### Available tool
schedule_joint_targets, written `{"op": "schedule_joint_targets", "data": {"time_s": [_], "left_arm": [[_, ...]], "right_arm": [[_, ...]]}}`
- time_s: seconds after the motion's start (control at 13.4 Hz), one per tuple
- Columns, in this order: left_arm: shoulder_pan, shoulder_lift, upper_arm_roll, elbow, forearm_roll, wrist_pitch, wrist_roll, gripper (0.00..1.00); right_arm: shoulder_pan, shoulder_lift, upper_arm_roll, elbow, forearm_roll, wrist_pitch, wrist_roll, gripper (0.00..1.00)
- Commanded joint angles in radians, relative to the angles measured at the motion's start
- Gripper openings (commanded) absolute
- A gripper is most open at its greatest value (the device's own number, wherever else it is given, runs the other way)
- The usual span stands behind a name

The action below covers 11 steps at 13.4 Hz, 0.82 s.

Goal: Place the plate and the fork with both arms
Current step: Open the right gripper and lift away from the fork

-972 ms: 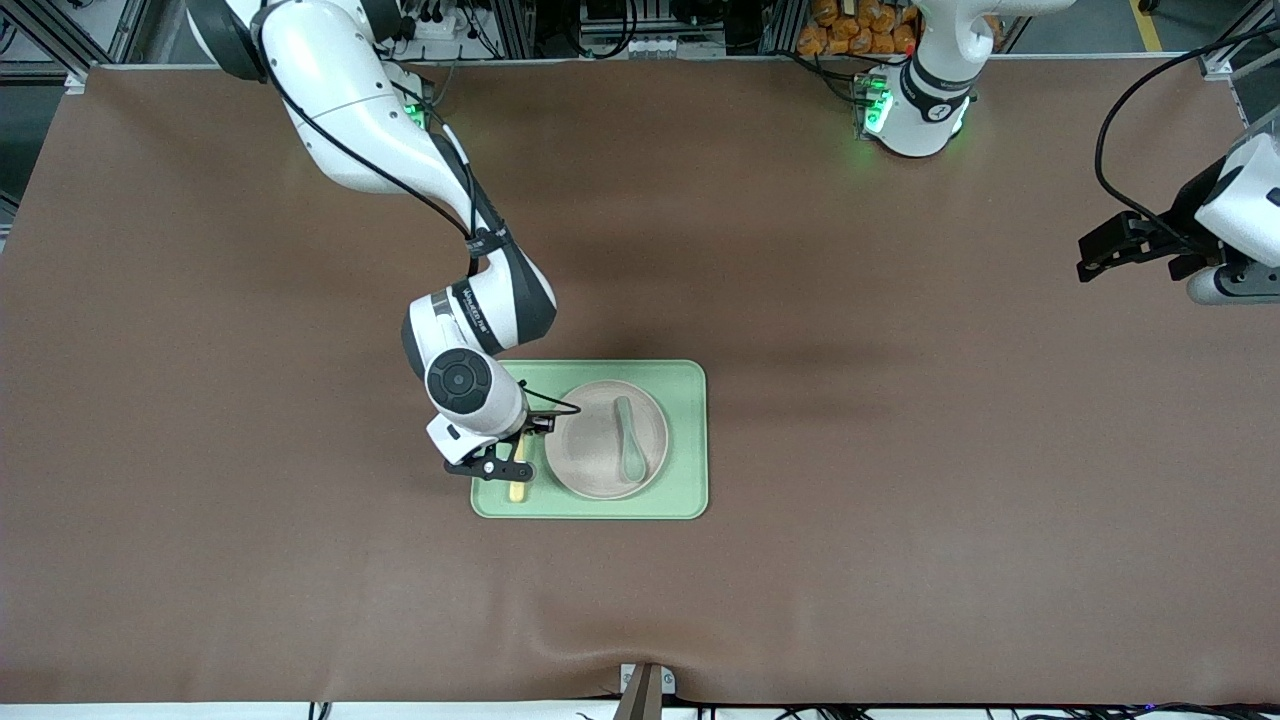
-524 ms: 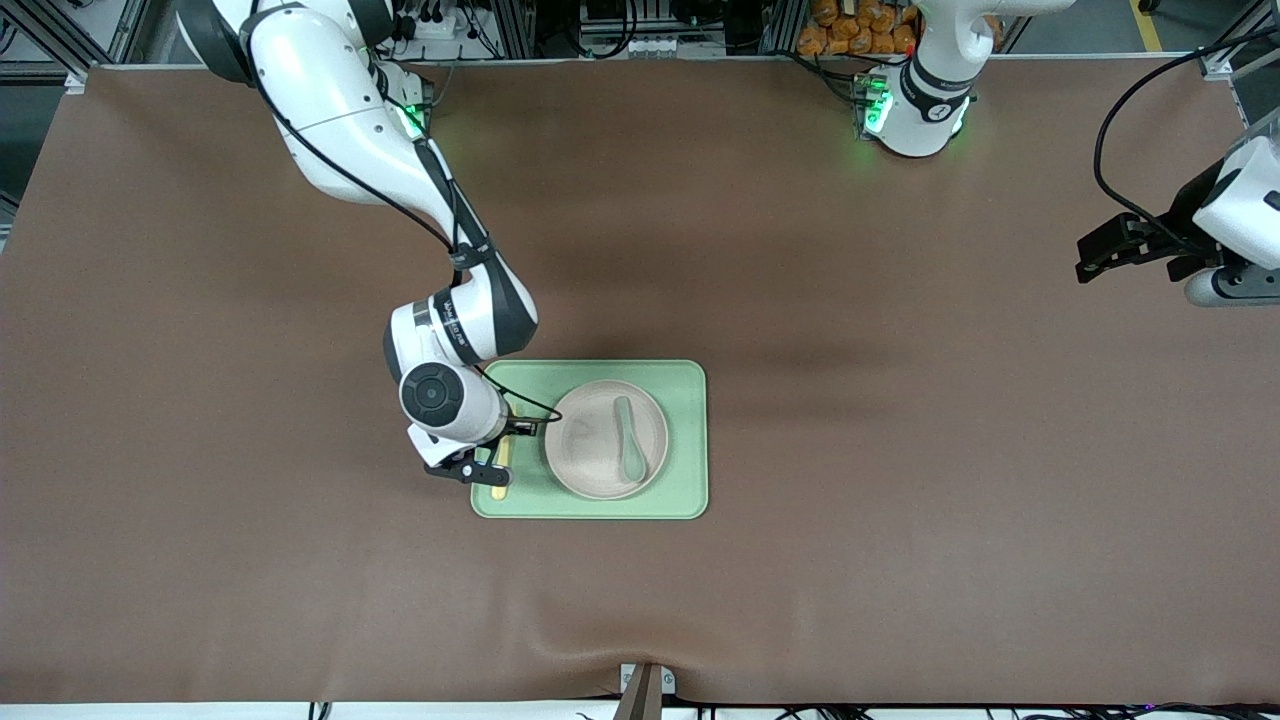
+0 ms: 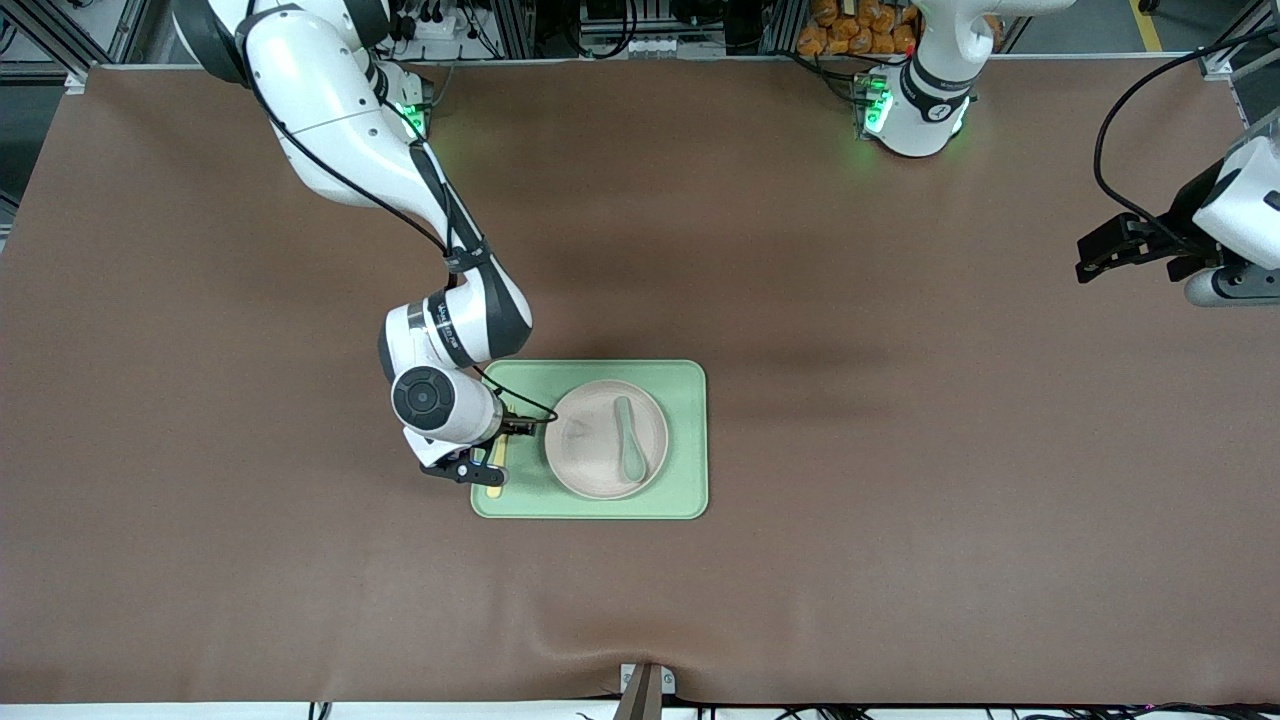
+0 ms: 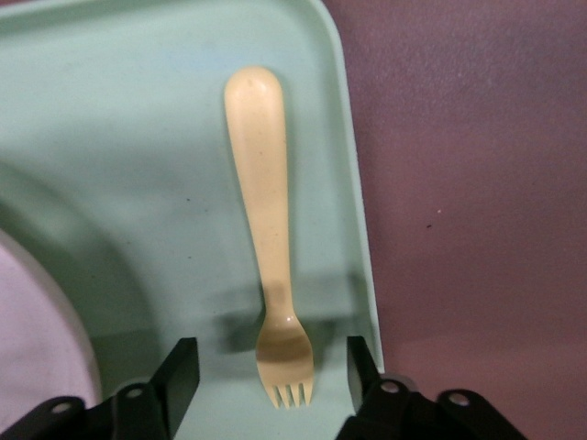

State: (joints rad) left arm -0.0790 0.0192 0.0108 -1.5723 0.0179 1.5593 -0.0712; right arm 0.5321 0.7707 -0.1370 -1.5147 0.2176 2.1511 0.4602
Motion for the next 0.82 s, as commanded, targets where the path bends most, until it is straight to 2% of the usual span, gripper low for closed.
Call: {"op": "schedule_joint_targets", "data": {"time_s": [0.0, 0.22, 0.45, 0.6, 0.75], "left_arm": [[0.002, 0.002, -0.002, 0.011, -0.013, -0.016, -0.010, 1.00], [0.002, 0.002, -0.002, 0.011, -0.013, -0.015, -0.010, 1.00], [0.002, 0.002, -0.002, 0.009, -0.013, -0.016, -0.009, 1.00], [0.002, 0.002, -0.002, 0.009, -0.013, -0.016, -0.007, 1.00], [0.002, 0.002, -0.002, 0.011, -0.015, -0.015, -0.010, 1.00]], "right_arm": [[-0.068, -0.106, 0.004, -0.035, 0.022, -0.069, -0.116, 1.00], [-0.168, -0.252, 0.002, -0.140, 0.013, -0.099, -0.297, 1.00], [-0.351, -0.375, 0.002, -0.249, 0.013, -0.125, -0.541, 1.00], [-0.440, -0.433, 0.000, -0.254, 0.006, -0.228, -0.616, 1.00], [-0.477, -0.520, -0.001, -0.254, -0.099, -0.310, -0.630, 1.00]]}}
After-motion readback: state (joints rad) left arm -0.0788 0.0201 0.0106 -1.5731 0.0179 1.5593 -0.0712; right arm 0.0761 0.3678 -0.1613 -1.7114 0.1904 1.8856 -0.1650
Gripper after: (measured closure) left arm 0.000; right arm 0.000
